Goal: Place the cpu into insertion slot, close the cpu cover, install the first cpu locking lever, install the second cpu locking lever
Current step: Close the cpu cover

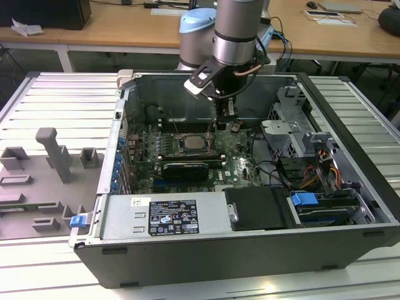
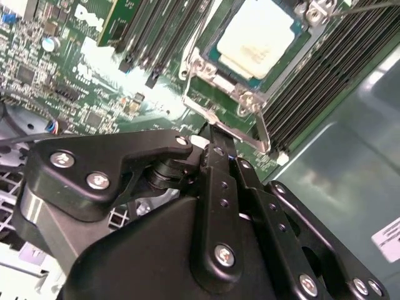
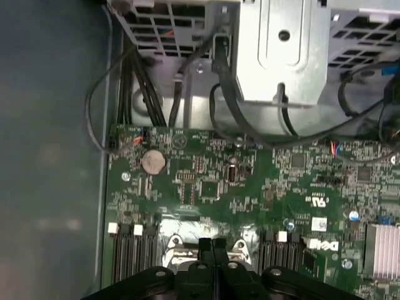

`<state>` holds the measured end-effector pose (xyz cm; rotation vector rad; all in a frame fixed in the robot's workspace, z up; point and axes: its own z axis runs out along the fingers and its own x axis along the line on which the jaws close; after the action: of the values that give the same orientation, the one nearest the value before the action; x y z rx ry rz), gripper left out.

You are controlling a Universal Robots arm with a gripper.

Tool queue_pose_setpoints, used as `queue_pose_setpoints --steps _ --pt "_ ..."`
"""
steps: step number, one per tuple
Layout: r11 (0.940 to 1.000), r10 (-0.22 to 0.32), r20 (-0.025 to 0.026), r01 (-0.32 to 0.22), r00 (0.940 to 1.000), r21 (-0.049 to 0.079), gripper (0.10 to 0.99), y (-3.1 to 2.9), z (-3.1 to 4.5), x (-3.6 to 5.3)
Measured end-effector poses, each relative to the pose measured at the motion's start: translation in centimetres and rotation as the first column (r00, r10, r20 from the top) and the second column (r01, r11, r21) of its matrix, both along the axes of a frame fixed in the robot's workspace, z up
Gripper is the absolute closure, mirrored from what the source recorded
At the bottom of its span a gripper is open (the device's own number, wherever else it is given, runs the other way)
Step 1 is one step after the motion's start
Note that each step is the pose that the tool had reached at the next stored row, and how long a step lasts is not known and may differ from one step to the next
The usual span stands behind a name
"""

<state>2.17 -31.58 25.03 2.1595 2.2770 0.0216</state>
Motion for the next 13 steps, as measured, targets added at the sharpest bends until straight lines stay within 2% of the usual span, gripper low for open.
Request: queue_pose_setpoints --steps 9,13 --pt "1.0000 0.000 0.0000 0.000 1.0000 0.000 0.976 0.00 -0.67 -2.18" --pt "1.0000 0.000 0.0000 0.000 1.0000 0.000 0.976 0.00 -0.99 -2.75"
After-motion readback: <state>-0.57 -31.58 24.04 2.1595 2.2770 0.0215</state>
